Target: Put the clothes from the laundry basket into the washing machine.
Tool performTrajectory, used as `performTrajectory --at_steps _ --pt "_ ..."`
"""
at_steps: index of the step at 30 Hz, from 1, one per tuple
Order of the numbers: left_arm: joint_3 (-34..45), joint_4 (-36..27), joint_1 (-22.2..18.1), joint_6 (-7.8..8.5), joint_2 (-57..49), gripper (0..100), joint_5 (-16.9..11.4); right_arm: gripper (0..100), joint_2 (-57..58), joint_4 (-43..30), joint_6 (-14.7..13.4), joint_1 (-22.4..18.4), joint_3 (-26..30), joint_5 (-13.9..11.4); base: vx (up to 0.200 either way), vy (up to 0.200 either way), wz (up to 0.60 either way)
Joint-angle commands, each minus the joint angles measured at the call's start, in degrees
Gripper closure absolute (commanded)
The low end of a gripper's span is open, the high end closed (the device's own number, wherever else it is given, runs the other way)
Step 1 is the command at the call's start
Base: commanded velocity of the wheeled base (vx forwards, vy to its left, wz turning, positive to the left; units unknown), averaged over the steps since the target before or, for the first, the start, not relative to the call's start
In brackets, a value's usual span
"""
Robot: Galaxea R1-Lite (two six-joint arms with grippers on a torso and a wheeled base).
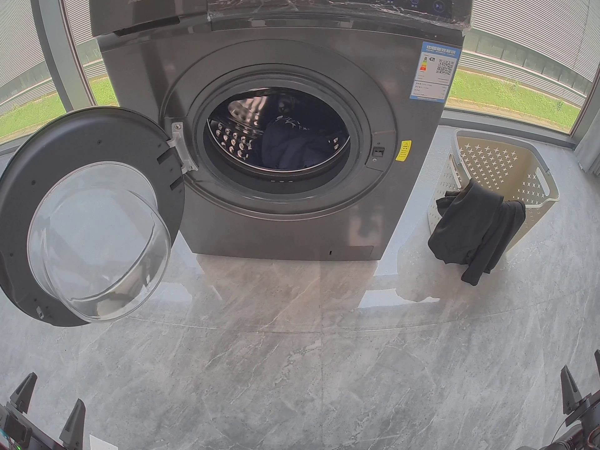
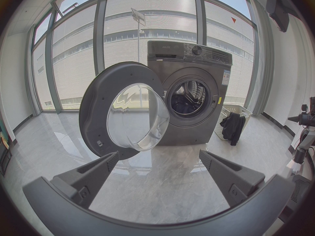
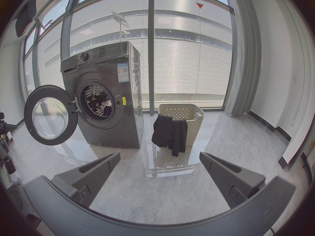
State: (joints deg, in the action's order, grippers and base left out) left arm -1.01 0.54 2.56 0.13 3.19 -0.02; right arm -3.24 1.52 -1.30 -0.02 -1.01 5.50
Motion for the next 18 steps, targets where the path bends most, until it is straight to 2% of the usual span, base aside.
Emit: performTrajectory --at_steps 1,2,4,5,7,12,18 --pt "0.8 -0.9 -2.1 -0.05 -2.8 0 -1.7 0 2.9 0.6 0.3 -0.2 0.8 -0.8 0.0 0.0 0.0" --pt "0.9 -0.7 -2.2 0.31 -2.9 0 -1.8 0 3.0 -0.4 -0.5 0.0 1.0 -2.9 0.0 0.0 0.0" --pt "0.8 -0.9 -2.2 0.48 -3.0 0 -2.0 0 3.1 -1.6 1.3 0.2 0.9 -8.7 0.0 0.0 0.0" --pt "0.9 -0.8 -2.2 0.48 -3.0 0 -2.0 0 3.2 -1.9 1.5 0.2 0.9 -8.7 0.0 0.0 0.0" --pt "1.0 -0.5 -2.2 0.31 -3.2 0 -2.0 0 3.2 -1.7 0.9 0.1 0.9 -6.8 0.0 0.0 0.0" --pt "1.0 -0.6 -2.2 0.31 -3.2 0 -1.6 0 3.2 -1.7 1.2 0.2 0.9 -6.7 0.0 0.0 0.0" --pt "1.0 -0.5 -2.2 0.31 -3.2 0 -1.6 0 3.2 -1.8 1.4 0.1 0.9 -6.8 0.0 -0.2 0.0"
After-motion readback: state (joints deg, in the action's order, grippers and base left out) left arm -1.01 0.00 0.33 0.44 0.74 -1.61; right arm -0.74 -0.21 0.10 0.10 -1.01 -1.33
